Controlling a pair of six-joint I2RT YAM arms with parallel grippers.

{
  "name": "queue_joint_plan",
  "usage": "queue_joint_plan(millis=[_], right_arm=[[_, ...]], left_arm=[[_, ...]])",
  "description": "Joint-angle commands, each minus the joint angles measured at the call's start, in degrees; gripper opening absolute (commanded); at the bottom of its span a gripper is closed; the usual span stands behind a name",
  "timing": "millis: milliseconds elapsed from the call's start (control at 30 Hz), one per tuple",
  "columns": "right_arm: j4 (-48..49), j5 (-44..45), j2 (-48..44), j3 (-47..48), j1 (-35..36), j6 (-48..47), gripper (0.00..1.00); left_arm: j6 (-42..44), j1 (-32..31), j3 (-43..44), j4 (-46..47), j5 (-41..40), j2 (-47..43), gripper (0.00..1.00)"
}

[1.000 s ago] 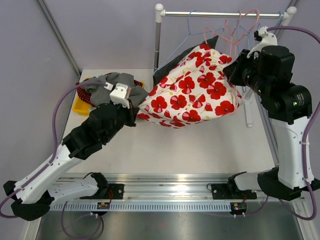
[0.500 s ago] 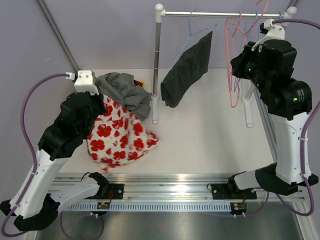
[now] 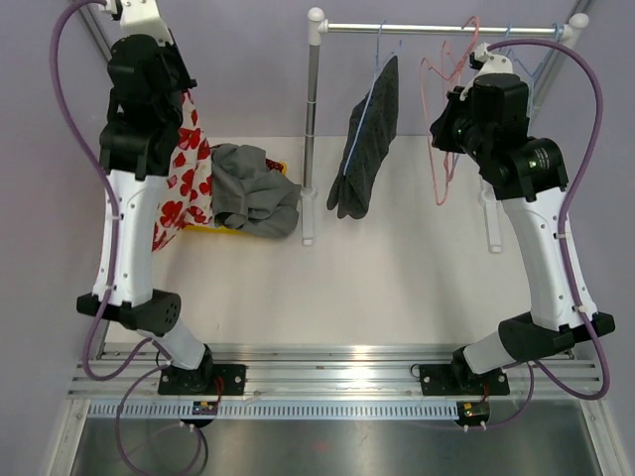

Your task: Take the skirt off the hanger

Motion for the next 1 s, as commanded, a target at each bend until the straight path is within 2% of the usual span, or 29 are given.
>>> queue_joint_plan(millis=[0,33,100,200,233,300,467,500,533,567,633,733,833,867,900,933,967], right_arm=[[4.84,0.11,-0.35,-0.34,-0.02,-1.16,0.0],[5.01,0.46,-0.44,-1.13,-0.19,-1.33,0.0],[5.98,0.55,-0.61,-1.83,-0.11,-1.51,0.0],[6.16,-0.06,0.17,-2.02,-0.11,-1.07,0.0],[5.9,-0.5,0.53,-1.49,-0.19,-0.9,0.0],[5.28,-0.85,0.97,-0.87,-0.19,-0.55,0.0],[5.02,-0.15,0.97,0.44,-0.11,-0.89,0.0],[4.41,-0.15,1.32,0.97,-0.11,-0.98,0.0],[4.14,-0.24,1.49,2.02,-0.19,-0.98,0.0],[3.7,-0.24,1.67,2.46,-0.19,-1.07,0.0],[3.61,-0.15,2.02,3.43,-0.19,-1.25,0.0],[3.26,0.03,3.6,6.14,-0.11,-1.77,0.0],[2.47,0.73,6.41,10.01,-0.11,-2.48,0.0],[2.29,1.17,7.29,10.98,-0.11,-2.91,0.0],[2.12,1.78,8.95,13.17,-0.11,-3.18,0.0],[1.94,2.13,9.92,14.24,-0.19,-3.35,0.0],[1.5,2.48,10.89,15.29,-0.19,-3.62,0.0]], left_arm=[[1.44,4.47,3.51,3.34,2.86,7.09,0.0],[1.09,5.0,1.67,4.22,1.91,7.63,0.0],[-0.74,6.23,-10.34,10.0,1.89,6.77,0.0],[-5.83,9.56,-24.31,17.4,8.2,7.89,0.0],[-7.16,10.36,-24.36,16.98,9.27,11.56,0.0],[-9.62,11.77,-20.96,12.68,11.99,16.49,0.0],[-10.77,12.04,-15.15,8.82,13.05,27.91,0.0],[-11.3,12.3,-12.7,6.97,13.84,30.55,0.0],[-11.48,12.48,-6.67,5.04,14.02,32.75,0.0],[-11.57,12.65,-4.09,1.63,14.37,37.39,0.0],[-12.01,12.92,1.36,-0.77,14.38,40.67,0.0],[-12.88,13.45,2.88,-2.19,15.25,45.16,0.03],[-13.76,13.97,2.18,-3.06,18.33,46.92,0.37],[-14.55,14.15,1.92,-4.02,18.68,46.84,0.55],[-14.73,14.15,0.87,-4.12,18.68,45.1,0.84],[-15.08,14.15,-0.62,-2.9,17.64,43.25,0.99],[-15.6,14.15,-6.55,-1.5,17.02,40.27,0.99]])
